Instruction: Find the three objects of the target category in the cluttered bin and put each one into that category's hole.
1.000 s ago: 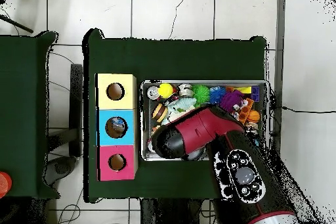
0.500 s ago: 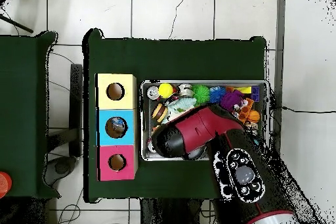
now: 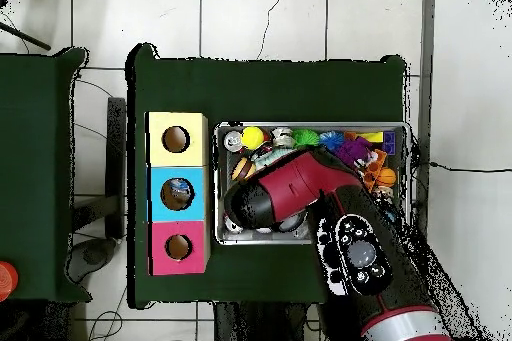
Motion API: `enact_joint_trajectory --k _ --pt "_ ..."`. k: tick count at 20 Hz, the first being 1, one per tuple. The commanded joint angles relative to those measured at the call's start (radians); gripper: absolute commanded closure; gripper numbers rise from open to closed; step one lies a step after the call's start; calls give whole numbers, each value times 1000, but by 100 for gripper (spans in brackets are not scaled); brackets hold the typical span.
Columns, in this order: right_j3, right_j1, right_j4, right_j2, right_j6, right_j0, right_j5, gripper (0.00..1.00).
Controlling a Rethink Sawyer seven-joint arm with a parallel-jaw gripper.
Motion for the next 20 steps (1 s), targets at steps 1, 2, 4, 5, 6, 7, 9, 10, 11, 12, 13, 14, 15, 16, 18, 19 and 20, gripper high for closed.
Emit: enact_joint_trajectory --k 1,2,4,5,6,7,9,10,11,12,13,14,15,16,18,19,20 --pt "-87 64 -83 54 -220 2 -41 0" --pt "-83 57 -80 56 -221 -2 -55 0" --pt "-84 47 -74 62 -234 -14 -68 0" --pt "-83 43 -71 68 -246 -21 -72 0" --pt "-84 40 -78 72 -268 -29 -79 0" --pt "-83 39 -81 73 -271 -32 -87 0" --pt "-76 40 -103 66 -274 -35 -106 0" --pt "-68 38 -112 59 -273 -38 -112 0" --pt "-60 35 -121 51 -272 -42 -118 0" --pt "-44 37 -137 44 -275 -54 -140 0" --pt "-40 40 -149 38 -270 -57 -150 0" --pt "-37 48 -164 34 -265 -62 -165 0" --pt "-35 56 -179 29 -260 -67 -181 0" --pt "-39 71 -189 27 -253 -70 -191 0" --pt "-42 93 -209 24 -242 -76 -211 0" --pt "-43 100 -216 22 -241 -77 -215 0" --pt "-43 112 -228 16 -221 -77 -229 0"
